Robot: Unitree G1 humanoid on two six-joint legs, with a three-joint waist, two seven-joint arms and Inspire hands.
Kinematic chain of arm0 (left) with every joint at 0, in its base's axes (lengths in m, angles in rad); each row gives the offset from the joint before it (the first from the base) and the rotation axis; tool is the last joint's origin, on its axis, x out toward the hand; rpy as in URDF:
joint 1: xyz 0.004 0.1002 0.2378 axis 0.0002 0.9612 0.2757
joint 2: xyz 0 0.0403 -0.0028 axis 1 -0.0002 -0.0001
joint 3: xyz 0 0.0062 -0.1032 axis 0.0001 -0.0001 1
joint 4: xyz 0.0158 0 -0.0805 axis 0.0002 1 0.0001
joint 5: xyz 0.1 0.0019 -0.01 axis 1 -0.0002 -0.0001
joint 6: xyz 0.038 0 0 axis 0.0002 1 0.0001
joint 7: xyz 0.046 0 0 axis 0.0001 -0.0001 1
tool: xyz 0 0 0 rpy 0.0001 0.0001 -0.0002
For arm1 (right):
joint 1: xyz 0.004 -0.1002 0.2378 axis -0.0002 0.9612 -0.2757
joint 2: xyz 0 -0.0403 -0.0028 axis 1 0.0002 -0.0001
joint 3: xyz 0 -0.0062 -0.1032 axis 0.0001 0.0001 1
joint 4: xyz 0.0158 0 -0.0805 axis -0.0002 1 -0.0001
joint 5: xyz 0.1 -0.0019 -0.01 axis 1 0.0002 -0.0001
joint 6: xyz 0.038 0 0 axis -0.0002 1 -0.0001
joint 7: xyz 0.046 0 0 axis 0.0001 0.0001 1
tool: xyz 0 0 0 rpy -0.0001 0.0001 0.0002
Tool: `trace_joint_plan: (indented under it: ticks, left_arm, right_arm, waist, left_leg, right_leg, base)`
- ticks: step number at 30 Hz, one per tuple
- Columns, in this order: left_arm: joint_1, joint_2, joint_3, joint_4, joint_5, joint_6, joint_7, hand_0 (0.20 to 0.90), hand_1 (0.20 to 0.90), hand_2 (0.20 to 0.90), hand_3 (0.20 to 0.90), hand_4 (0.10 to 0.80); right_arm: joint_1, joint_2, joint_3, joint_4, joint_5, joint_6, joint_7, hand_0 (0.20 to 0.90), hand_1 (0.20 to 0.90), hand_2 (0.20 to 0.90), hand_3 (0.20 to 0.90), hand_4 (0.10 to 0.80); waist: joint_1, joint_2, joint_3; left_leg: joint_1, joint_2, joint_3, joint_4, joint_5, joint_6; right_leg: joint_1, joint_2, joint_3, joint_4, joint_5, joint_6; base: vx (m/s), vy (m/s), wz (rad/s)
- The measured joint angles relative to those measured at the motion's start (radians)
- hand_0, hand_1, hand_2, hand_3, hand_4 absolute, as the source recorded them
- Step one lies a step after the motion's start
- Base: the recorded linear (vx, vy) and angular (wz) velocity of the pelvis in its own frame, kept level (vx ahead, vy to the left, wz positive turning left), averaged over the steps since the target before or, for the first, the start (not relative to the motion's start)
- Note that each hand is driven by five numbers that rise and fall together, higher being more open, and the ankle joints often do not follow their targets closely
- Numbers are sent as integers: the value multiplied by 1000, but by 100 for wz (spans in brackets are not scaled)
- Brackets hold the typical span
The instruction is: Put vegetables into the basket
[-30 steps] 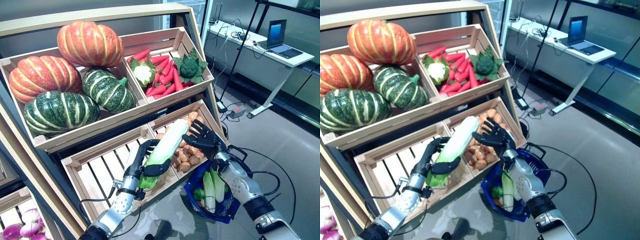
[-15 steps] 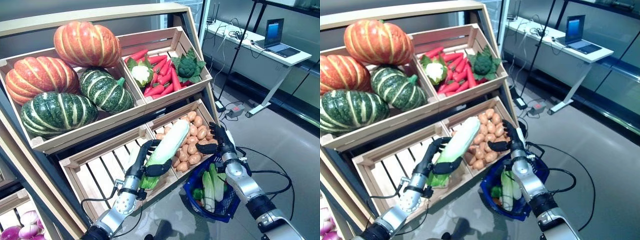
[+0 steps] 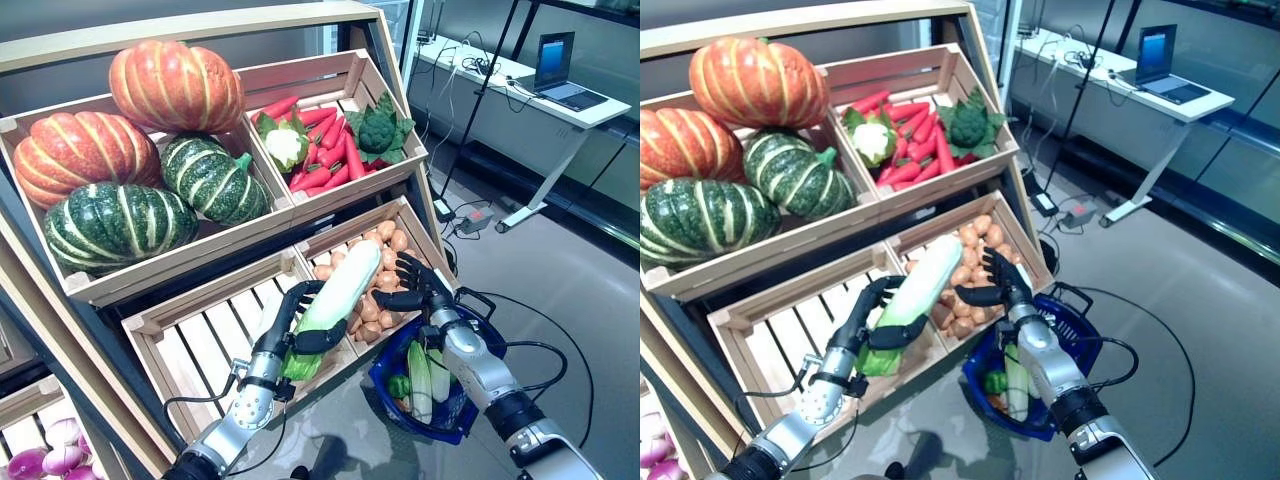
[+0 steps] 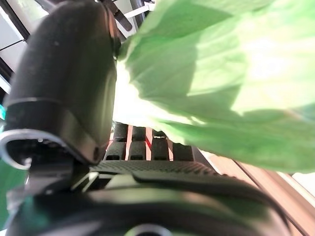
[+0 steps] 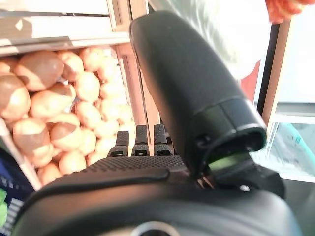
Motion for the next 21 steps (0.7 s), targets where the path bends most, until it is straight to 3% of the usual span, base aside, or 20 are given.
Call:
trace_joint_plan:
  ticks: [3,7,14,17,21]
  left_arm:
    - [0,0,1,-1,0,0,-3,300,300,300,300,400]
    - [0,1,1,-1,0,-2,-3,300,300,300,300,400]
    - [0,1,0,-1,16,-5,-3,300,300,300,300,400]
    - [0,3,0,-1,16,-6,-3,300,300,300,300,400]
    - [0,7,0,-1,16,-9,-4,300,300,300,300,400]
  right_arm:
    - [-1,-18,1,-14,-146,-22,11,900,900,900,900,800]
    - [-21,-118,10,-54,-438,-36,10,900,900,900,900,800]
    - [-175,-281,126,-81,-798,-36,-36,900,900,900,900,800]
    - [-231,-299,169,-91,-901,-41,-58,900,900,900,900,800]
    - [-266,-305,207,-92,-909,-58,-59,900,900,900,900,800]
  waist:
    - [-1,0,0]
    - [0,-1,0]
    - [1,-3,1]
    - [8,-6,3]
    - [26,-10,4]
  left_leg:
    - [-1,0,0,0,0,0]
    - [-1,0,0,0,0,0]
    - [-2,1,-1,0,0,0]
    - [-4,1,-3,0,0,0]
    - [-8,-1,-12,0,0,0]
  right_leg:
    - [0,0,0,0,0,0]
    - [0,1,0,0,0,0]
    - [-2,4,0,0,0,0]
    - [-3,3,0,0,0,0]
    - [-3,4,-4,0,0,0]
  base:
    - [0,0,0]
    - [-5,-9,0]
    - [-14,-7,1]
    - [-10,-5,1]
    - [-14,-11,5]
